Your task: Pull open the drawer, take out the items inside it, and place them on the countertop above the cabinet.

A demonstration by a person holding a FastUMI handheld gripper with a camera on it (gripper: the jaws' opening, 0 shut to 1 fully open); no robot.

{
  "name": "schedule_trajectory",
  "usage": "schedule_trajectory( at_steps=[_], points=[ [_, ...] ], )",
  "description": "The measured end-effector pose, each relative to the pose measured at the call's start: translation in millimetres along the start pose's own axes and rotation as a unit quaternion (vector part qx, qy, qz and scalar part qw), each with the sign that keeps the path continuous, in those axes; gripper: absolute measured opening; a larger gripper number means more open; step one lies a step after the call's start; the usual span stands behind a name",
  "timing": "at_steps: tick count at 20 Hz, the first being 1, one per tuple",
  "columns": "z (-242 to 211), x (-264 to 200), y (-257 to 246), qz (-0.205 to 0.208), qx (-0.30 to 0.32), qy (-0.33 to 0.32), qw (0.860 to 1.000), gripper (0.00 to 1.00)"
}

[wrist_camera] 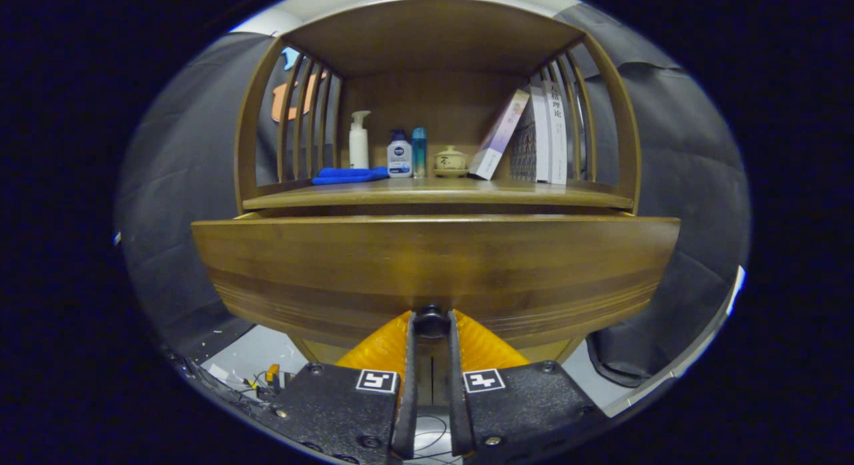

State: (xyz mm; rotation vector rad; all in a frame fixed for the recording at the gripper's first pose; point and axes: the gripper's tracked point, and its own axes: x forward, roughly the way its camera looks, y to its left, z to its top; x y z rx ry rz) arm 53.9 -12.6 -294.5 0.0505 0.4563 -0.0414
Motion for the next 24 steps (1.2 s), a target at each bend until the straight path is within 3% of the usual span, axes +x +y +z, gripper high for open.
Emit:
schedule_trajectory(
  at_steps=[22, 24],
  points=[
    [-36, -76, 1, 0.018, -0.015, 0.017, 1.0, 0.23],
    [-35, -80, 1, 0.024, -0.009, 0.02, 0.999, 0.3]
  ],
)
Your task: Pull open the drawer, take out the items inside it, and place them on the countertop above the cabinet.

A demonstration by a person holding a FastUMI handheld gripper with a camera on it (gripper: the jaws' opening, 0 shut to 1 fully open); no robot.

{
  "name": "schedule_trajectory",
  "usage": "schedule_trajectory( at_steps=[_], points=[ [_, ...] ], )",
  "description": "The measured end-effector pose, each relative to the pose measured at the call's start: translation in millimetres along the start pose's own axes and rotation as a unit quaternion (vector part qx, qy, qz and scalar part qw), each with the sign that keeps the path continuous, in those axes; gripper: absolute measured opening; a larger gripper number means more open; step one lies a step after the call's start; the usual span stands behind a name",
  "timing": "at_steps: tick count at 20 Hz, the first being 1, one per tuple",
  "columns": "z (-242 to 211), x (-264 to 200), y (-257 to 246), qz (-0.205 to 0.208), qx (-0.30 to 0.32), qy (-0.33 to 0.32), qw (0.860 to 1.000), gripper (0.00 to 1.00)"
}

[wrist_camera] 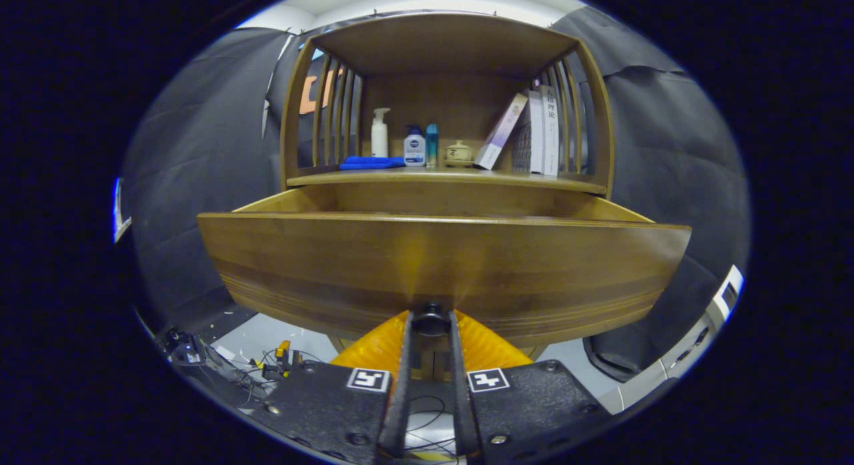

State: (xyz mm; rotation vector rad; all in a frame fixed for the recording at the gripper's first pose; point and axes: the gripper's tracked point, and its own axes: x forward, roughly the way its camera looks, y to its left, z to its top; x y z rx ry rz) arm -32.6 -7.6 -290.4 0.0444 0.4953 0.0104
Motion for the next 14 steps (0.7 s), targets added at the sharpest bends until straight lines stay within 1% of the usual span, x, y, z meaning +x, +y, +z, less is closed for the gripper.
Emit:
schedule_trajectory(
  at_steps=[3, 7, 9, 12, 14],
  points=[
    [11, -10, -7, 0.0, 0.007, -0.011, 1.0, 0.56],
    [43, -27, -11, 0.004, 0.001, -0.042, 0.999, 0.91],
    [67, -36, -16, 0.003, 0.004, -0.066, 0.998, 0.92],
    [104, -45, -20, -0.001, 0.021, -0.087, 0.996, 1.0],
    [136, -45, -27, -0.008, 0.029, -0.102, 0.994, 1.0]
  ],
)
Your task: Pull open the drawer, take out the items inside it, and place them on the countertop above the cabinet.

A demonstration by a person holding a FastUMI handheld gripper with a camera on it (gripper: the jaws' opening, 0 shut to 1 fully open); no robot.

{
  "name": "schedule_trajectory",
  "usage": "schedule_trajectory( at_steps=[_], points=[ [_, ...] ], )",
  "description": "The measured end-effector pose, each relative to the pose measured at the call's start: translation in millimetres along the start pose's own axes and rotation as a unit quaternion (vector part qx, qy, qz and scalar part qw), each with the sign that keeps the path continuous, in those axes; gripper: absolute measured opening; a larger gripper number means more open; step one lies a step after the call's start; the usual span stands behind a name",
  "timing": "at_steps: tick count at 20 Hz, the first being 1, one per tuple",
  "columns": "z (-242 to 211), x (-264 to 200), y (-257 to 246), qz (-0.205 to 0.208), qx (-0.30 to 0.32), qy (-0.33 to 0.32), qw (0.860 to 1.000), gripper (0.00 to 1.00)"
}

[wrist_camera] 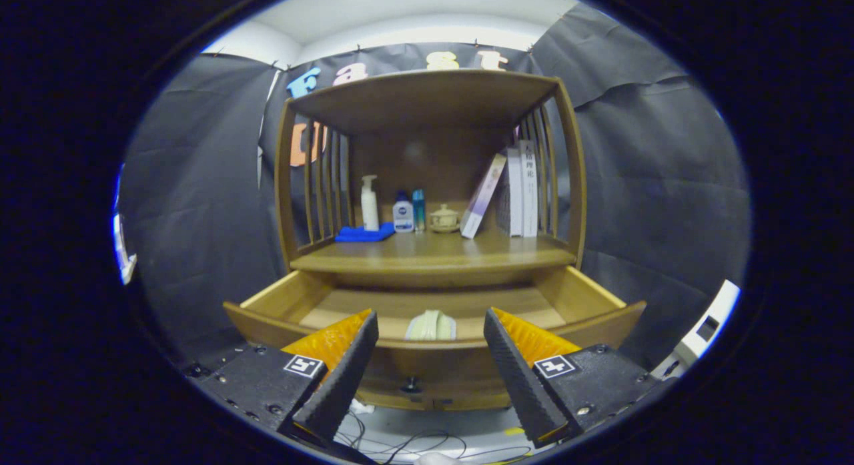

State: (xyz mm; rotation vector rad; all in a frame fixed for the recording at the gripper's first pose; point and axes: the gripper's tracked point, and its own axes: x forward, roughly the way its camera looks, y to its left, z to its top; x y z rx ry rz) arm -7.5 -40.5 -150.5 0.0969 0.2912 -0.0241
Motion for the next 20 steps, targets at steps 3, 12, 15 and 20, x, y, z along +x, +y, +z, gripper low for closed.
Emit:
schedule_trajectory(
  at_steps=[3, 12, 15, 20],
  points=[
    [38, 20, -5, -0.013, 0.001, -0.002, 1.0, 1.0],
    [93, 96, 10, 0.002, 0.026, 0.065, 0.998, 1.0],
    [83, 124, 12, 0.004, 0.017, 0.114, 0.993, 0.97],
    [29, 150, 16, 0.007, 0.001, 0.24, 0.971, 0.94]
  ],
)
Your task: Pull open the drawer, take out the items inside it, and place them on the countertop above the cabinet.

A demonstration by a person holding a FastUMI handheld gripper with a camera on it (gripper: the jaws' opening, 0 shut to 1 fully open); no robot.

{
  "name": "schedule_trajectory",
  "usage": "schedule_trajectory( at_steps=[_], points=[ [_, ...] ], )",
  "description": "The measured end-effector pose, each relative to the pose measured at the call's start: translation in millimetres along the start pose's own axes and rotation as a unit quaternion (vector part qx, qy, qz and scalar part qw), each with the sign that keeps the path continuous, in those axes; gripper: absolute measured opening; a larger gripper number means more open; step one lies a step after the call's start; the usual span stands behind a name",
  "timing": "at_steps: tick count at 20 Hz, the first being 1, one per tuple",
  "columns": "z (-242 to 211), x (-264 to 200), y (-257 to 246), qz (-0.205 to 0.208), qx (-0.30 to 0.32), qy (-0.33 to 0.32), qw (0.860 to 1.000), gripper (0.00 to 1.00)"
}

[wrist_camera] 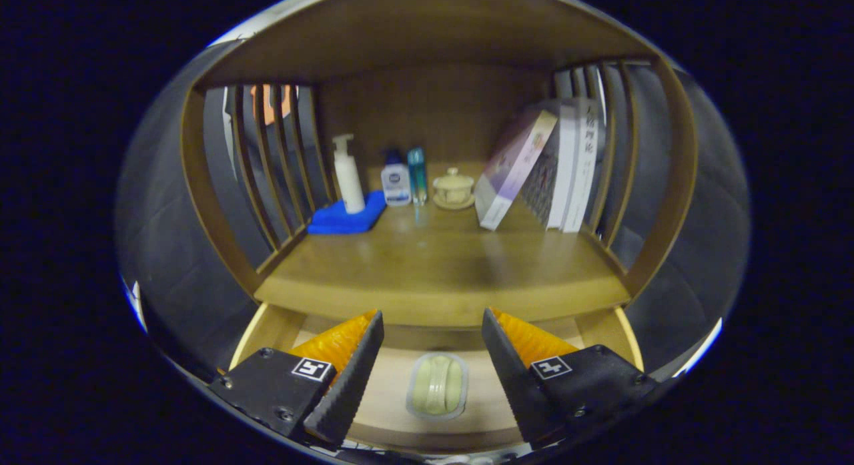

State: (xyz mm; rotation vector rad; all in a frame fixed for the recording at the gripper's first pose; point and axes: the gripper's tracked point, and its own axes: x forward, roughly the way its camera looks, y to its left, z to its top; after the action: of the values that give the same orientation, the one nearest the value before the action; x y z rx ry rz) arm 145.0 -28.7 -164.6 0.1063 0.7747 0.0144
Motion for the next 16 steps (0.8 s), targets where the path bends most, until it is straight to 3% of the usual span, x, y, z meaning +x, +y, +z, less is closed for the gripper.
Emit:
schedule_trajectory(
  at_steps=[6, 13, 16],
  points=[
    [-47, 33, -1, -0.007, -0.003, 0.109, 0.994, 0.82],
    [-84, 47, 3, -0.01, -0.012, 0.182, 0.983, 0.79],
    [-96, 51, 2, -0.014, 0.0, 0.212, 0.977, 0.67]
  ],
)
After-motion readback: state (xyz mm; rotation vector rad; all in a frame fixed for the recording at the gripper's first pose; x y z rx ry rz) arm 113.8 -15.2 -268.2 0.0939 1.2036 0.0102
